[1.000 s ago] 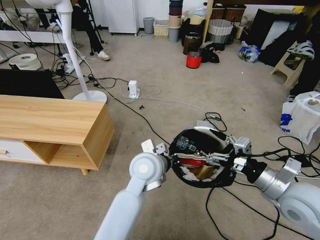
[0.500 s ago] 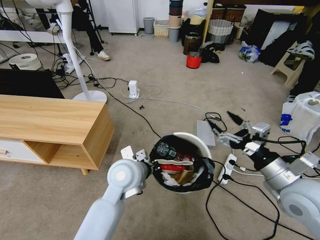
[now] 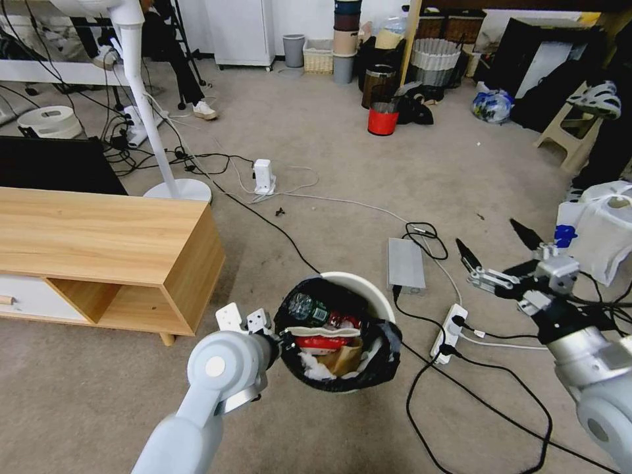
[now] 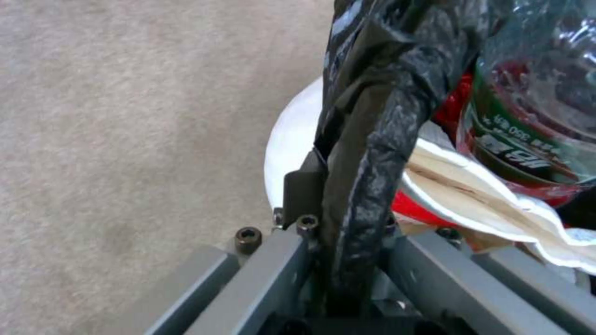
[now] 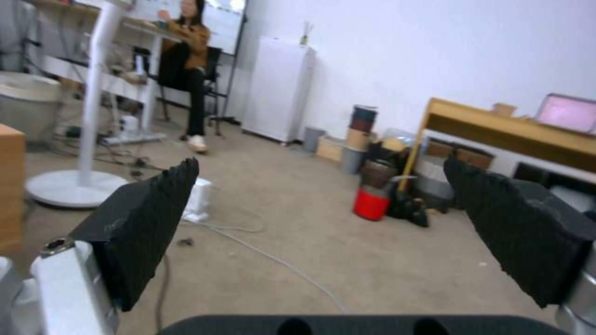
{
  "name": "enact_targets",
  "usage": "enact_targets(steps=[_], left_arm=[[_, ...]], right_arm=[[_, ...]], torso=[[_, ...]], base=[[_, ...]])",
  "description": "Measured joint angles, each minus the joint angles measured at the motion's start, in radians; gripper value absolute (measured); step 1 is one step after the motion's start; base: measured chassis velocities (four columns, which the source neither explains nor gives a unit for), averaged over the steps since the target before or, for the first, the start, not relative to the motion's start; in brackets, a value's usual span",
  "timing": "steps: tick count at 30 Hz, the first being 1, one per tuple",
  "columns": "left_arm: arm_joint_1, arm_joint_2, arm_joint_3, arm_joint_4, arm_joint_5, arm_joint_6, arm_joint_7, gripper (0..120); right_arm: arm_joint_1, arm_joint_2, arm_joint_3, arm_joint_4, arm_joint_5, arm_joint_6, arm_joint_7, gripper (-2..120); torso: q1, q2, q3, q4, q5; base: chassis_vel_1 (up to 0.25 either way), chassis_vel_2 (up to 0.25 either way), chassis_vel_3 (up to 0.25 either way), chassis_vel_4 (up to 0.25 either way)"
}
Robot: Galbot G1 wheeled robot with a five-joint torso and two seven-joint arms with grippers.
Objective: Pick up the trash bin and place the garbage on the floor into it.
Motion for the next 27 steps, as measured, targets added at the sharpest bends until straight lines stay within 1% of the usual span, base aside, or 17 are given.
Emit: enact_targets(steps=[2, 3, 4, 5, 7, 8, 9, 10, 11, 12, 13, 14, 16, 19, 27], left_arm=[[0.032, -0.001, -0.017, -0.014, 0.013, 0.002, 0.003, 0], [0.032, -0.001, -0.017, -0.014, 0.013, 0.002, 0.003, 0], [0.037, 0.000, -0.018, -0.016, 0.016, 0.003, 0.004, 0], [0.037, 0.000, -0.018, -0.016, 0.016, 0.003, 0.004, 0], [0.037, 0.009, -0.009, -0.016, 0.018, 0.004, 0.009, 0], [0.037, 0.011, -0.009, -0.018, 0.018, 0.004, 0.012, 0], [0.037, 0.011, -0.009, -0.018, 0.018, 0.004, 0.012, 0], [0.038, 0.012, -0.012, -0.021, 0.020, 0.004, 0.014, 0], [0.038, 0.012, -0.012, -0.021, 0.020, 0.004, 0.014, 0], [0.040, 0.013, -0.016, -0.025, 0.023, 0.005, 0.015, 0], [0.044, 0.017, -0.020, -0.032, 0.025, 0.005, 0.016, 0], [0.044, 0.017, -0.020, -0.032, 0.025, 0.005, 0.016, 0], [0.050, 0.025, -0.023, -0.036, 0.027, 0.005, 0.020, 0], [0.054, 0.027, -0.024, -0.039, 0.030, 0.005, 0.022, 0], [0.055, 0.028, -0.023, -0.045, 0.031, 0.005, 0.025, 0]], right_arm=[[-0.034, 0.058, 0.033, 0.014, -0.053, 0.020, -0.011, 100], [-0.034, 0.058, 0.033, 0.014, -0.053, 0.020, -0.011, 100], [-0.057, 0.097, 0.054, 0.022, -0.076, 0.030, -0.020, 100], [-0.057, 0.097, 0.054, 0.022, -0.076, 0.030, -0.020, 100], [-0.108, 0.194, 0.111, 0.047, -0.135, 0.060, -0.042, 100], [-0.119, 0.234, 0.126, 0.056, -0.157, 0.067, -0.048, 100], [-0.119, 0.234, 0.126, 0.056, -0.157, 0.067, -0.048, 100], [-0.123, 0.270, 0.137, 0.063, -0.174, 0.072, -0.051, 100], [-0.123, 0.270, 0.137, 0.063, -0.174, 0.072, -0.051, 100], [-0.125, 0.293, 0.143, 0.068, -0.188, 0.077, -0.053, 100], [-0.131, 0.334, 0.158, 0.075, -0.220, 0.093, -0.067, 100], [-0.131, 0.334, 0.158, 0.075, -0.220, 0.093, -0.067, 100], [-0.140, 0.372, 0.172, 0.080, -0.250, 0.120, -0.091, 100], [-0.150, 0.394, 0.175, 0.087, -0.268, 0.137, -0.101, 100], [-0.149, 0.424, 0.175, 0.103, -0.279, 0.143, -0.110, 100]], torso=[[0.000, 0.000, 0.000, 0.0003, -0.0001], [0.000, 0.000, 0.000, 0.0003, -0.0001], [0.000, 0.000, 0.000, 0.0006, -0.0001], [0.000, 0.000, 0.000, 0.0006, -0.0001], [0.000, 0.000, 0.000, -0.0009, -0.0001], [0.000, 0.000, 0.000, -0.0007, -0.0003], [0.000, 0.000, 0.000, -0.0007, -0.0003], [0.000, 0.000, 0.000, -0.0006, -0.0002], [0.000, 0.000, 0.000, -0.0006, -0.0002], [0.000, 0.000, 0.000, -0.0001, -0.0001], [0.000, 0.000, 0.000, 0.0003, -0.0001], [0.000, 0.000, 0.000, 0.0003, -0.0001], [0.000, 0.000, 0.000, -0.0001, -0.0001], [0.000, 0.000, 0.000, -0.0001, -0.0002], [0.000, 0.000, 0.000, -0.0001, -0.0001]], base=[[0.000, 0.000, 0.000, 0.000], [0.000, 0.000, 0.000, 0.000], [0.000, 0.000, 0.000, 0.000], [0.000, 0.000, 0.000, 0.000], [0.000, 0.000, 0.000, 0.000], [0.000, 0.000, 0.000, 0.000], [0.000, 0.000, 0.000, 0.000], [0.000, 0.000, 0.000, 0.000], [0.000, 0.000, 0.000, 0.000], [0.000, 0.000, 0.000, 0.000], [0.000, 0.000, 0.000, 0.000], [0.000, 0.000, 0.000, 0.000], [0.000, 0.000, 0.000, 0.000], [0.000, 0.000, 0.000, 0.000], [0.000, 0.000, 0.000, 0.000]])
